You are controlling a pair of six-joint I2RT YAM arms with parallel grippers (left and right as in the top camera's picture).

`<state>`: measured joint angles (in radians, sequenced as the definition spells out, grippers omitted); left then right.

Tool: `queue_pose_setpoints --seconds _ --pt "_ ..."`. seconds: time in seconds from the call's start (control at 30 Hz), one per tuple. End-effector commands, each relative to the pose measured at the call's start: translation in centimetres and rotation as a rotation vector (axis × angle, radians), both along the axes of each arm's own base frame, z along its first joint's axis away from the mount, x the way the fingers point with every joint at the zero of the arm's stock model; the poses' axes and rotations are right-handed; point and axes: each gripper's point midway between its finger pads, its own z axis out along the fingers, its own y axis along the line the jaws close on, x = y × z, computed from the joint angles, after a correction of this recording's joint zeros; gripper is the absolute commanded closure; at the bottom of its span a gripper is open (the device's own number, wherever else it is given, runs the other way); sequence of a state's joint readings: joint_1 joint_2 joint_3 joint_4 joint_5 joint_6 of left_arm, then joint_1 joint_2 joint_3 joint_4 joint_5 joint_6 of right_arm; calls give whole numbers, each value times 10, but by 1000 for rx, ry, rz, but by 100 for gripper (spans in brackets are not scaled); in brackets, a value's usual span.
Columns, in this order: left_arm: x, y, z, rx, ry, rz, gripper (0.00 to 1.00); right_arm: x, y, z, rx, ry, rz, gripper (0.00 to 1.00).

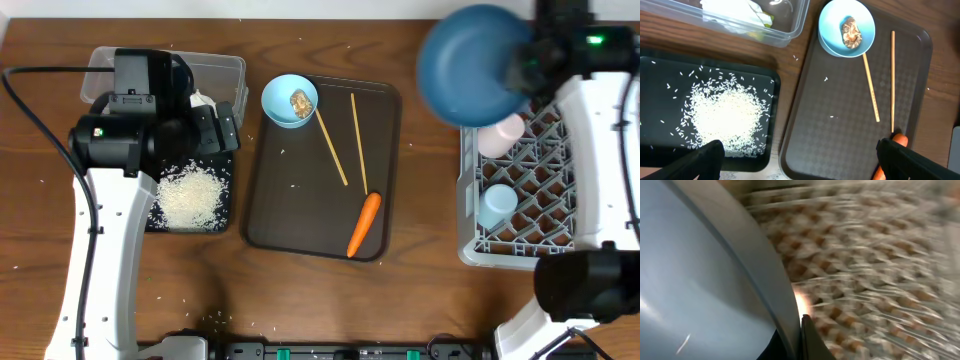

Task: Sort waste into correct bins and load items into the dishwasher rack
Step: 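Lift the blue bowl with the right gripper toward the dish rack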

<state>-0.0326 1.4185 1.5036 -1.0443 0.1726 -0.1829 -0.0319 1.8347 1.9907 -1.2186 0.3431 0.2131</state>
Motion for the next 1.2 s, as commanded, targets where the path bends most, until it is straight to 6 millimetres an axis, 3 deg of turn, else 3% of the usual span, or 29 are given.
queue_pose_setpoints --seconds 0.0,0.1,0.33,0.7,0.97,1.17 --pt "6 3 -2 10 -15 5 2 -20 -51 31 -96 -64 -160 99" --pt "9 3 0 9 -28 6 2 -26 -74 31 -93 -65 -207 99" --pt "8 3 0 9 -26 5 2 -23 -78 37 -107 -100 -234 99" --pt "8 3 0 9 -26 6 2 -36 -97 45 -227 -71 -304 99" --pt "8 3 0 9 -26 6 2 -50 -117 60 -367 -58 -387 99" --pt "8 3 0 9 -26 6 2 -67 -141 86 -549 -65 -507 99"
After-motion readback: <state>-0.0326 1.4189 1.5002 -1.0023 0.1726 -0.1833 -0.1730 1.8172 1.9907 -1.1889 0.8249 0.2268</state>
